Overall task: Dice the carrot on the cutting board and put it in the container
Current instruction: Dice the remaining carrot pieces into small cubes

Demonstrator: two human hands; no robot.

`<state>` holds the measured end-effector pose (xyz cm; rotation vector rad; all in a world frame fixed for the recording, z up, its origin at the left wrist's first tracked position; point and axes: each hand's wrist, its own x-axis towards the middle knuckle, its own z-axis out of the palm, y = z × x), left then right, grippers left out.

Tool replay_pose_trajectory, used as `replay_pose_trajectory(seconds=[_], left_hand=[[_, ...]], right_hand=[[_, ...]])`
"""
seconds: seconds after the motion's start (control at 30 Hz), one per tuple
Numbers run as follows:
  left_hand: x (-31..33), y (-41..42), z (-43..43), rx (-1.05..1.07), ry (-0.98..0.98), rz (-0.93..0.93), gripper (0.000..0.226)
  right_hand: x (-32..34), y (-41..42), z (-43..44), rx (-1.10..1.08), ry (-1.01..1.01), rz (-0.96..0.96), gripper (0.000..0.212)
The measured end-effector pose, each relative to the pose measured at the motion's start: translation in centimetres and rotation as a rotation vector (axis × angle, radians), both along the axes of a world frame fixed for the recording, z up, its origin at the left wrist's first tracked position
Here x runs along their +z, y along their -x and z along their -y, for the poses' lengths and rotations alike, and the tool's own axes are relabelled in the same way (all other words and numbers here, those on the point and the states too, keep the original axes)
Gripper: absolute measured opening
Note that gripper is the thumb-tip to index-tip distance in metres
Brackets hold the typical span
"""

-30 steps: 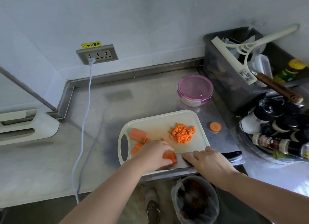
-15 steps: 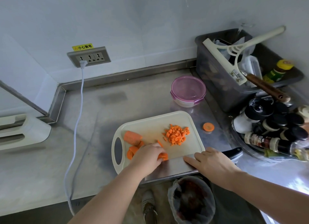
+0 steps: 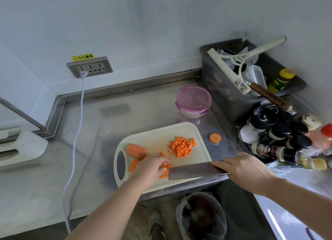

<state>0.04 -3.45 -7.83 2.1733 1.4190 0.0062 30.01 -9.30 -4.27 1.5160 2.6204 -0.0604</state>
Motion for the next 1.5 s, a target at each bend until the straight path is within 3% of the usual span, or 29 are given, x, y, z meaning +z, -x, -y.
replay_pose_trajectory(seconds=[0.23,0.47,0.8,1.1,1.5], left_hand=[[0.2,0.5,0.7,-0.184,-0.068,-0.211,0.052],[-0.9,-0.5,1.1,-0.016,-0.062,-0.122,0.038],[-1.2,-1.4,2.0,0.182,-0.074,-0.05,0.034],[-0.7,-1.3,1.3,0.189,-0.133,-0.056,0.023],[-1.1,-1.0,1.7,0.1,-0.142,-0.07,0.033]], right_hand=[[0.7,1.8,0.4,-0.292,0.132,-0.28,0.042],[0.5,3.6,-0.5,-0.406,0.243,-0.318,0.038],[-2.0,7.9,0.4,-0.6,0.526,-0.545,0.032],[-2.1,9.1,0.4,-0.652,0.574,-0.574,0.029],[-1.5,9.6,0.5,-0.669,0.592,-0.575,0.028]])
